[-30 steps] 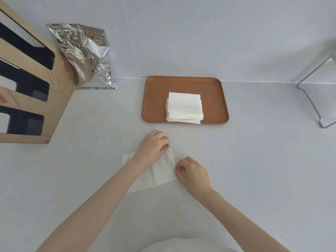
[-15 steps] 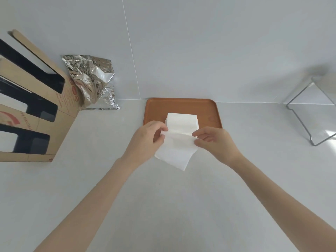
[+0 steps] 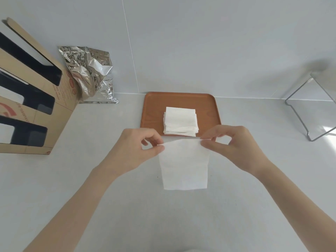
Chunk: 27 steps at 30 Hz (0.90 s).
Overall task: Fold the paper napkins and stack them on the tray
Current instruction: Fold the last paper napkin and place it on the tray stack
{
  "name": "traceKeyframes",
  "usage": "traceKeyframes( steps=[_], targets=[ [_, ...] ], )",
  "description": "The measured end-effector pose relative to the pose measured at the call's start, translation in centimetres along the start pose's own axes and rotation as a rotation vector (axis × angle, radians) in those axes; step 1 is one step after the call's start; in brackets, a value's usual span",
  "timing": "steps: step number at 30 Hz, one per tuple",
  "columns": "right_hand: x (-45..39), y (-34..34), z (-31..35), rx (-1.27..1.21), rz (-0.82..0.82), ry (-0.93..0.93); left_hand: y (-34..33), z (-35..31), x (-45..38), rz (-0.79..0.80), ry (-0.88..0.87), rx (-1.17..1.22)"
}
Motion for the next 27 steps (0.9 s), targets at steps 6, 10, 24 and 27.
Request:
traceKeyframes(
  steps=[6, 10, 24, 27],
  targets=[
    [-1.7, -2.4, -6.8, -0.035, 0.018, -0.145, -3.0, 5.2, -4.3, 0.044, 0.153, -0.012],
    [-0.8, -5.1, -11.2, -0.028, 0.033, -0.252, -6.0, 8.7, -5.6, 0.073, 0.225, -0.03],
    [4.3, -6.3, -8.9, 0.052, 0.065, -0.184, -7.7, 9.2, -0.4, 0.096, 0.11, -0.123],
    [6.5, -8.0, -9.2, 0.158, 0.159, -0.158, -9.3, 10.1, 1.5, 0.125, 0.127, -0.162]
  ],
)
Point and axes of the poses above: each hand's wrist, its own x-axis away from the middle knuckle, its own y-axis out of the back of the hand, z = x × y, the point moved 10 cm from there along -x, towards the middle knuckle, and after that the axes turned 11 degrees about y, right-handed, at the moved point
